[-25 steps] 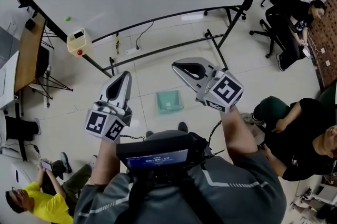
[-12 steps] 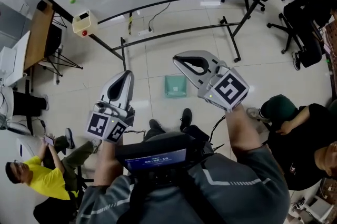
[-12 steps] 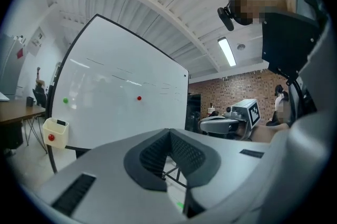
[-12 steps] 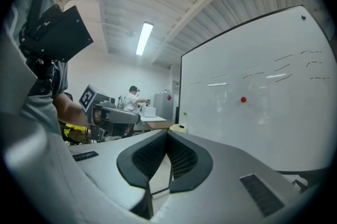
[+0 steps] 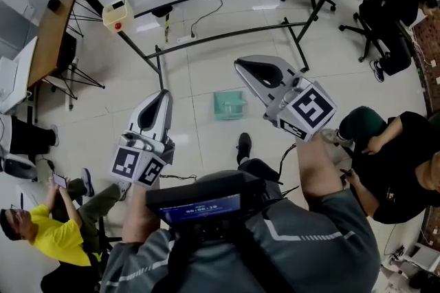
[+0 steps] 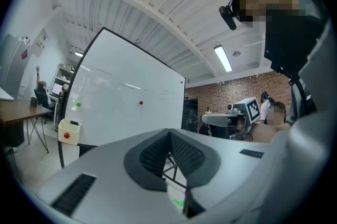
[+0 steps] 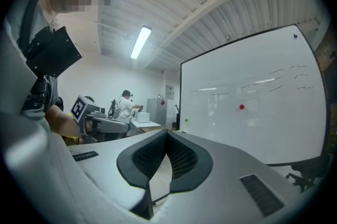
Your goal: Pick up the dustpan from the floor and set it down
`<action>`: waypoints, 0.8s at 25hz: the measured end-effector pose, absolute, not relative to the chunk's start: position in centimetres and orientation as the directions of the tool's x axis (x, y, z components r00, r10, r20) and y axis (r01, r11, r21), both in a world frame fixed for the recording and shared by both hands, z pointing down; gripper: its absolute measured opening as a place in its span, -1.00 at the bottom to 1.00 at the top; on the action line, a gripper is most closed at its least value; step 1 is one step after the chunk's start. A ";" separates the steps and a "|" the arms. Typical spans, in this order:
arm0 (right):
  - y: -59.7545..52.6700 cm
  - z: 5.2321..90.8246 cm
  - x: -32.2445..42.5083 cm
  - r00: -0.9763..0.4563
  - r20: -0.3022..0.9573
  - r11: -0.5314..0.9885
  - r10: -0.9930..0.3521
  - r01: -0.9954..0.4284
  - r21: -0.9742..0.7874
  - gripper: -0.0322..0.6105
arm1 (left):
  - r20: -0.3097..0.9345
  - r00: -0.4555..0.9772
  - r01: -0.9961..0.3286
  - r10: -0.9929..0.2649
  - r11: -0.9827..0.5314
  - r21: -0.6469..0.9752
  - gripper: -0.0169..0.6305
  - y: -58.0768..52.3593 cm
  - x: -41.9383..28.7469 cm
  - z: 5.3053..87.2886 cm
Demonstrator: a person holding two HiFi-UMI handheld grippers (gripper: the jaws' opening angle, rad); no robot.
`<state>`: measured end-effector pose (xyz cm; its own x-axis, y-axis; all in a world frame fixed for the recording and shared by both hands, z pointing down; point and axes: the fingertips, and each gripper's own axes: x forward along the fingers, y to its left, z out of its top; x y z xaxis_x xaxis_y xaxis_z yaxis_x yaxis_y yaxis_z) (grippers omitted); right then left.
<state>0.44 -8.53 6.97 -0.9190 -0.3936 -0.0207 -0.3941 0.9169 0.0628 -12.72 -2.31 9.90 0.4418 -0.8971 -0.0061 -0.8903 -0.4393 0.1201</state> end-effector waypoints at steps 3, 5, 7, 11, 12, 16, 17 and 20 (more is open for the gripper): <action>-2.6 7.0 -1.6 -0.897 -0.027 0.897 -0.441 -0.442 0.029 -0.81 | 0.007 0.467 -0.878 -0.884 -0.463 0.116 -0.84 3.3 -15.8 10.1; 0.9 7.2 -2.0 -0.879 -0.025 0.879 -0.477 -0.477 0.003 -0.81 | 0.005 0.491 -0.865 -0.871 -0.487 0.119 -0.84 6.8 -16.9 10.2; 4.0 7.5 -1.6 -0.860 -0.017 0.860 -0.510 -0.509 -0.020 -0.81 | -0.006 0.521 -0.847 -0.854 -0.517 0.122 -0.84 10.0 -16.8 10.1; 9.8 6.9 -0.2 -0.826 -0.018 0.826 -0.563 -0.563 -0.021 -0.81 | -0.021 0.563 -0.818 -0.826 -0.560 0.129 -0.84 15.4 -15.7 9.8; 11.0 6.5 0.1 -0.819 -0.017 0.819 -0.574 -0.574 -0.013 -0.81 | -0.022 0.566 -0.816 -0.824 -0.564 0.129 -0.84 16.5 -15.4 9.7; 15.8 4.1 1.8 -0.801 -0.010 0.801 -0.599 -0.599 -0.007 -0.81 | -0.019 0.568 -0.816 -0.823 -0.566 0.122 -0.84 20.5 -13.6 7.8; 16.7 3.4 2.2 -0.802 -0.009 0.802 -0.597 -0.597 -0.001 -0.81 | -0.026 0.567 -0.816 -0.823 -0.566 0.120 -0.84 21.3 -13.1 7.0; 18.0 2.4 3.5 -0.817 -0.007 0.817 -0.577 -0.577 0.028 -0.81 | -0.046 0.548 -0.828 -0.835 -0.550 0.113 -0.84 21.8 -11.5 5.4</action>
<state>3.48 18.00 2.39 -0.8170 -0.5766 -0.0074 -0.5765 0.8166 0.0283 -11.46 21.85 5.36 0.5482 -0.8350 -0.0464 -0.8277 -0.5497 0.1131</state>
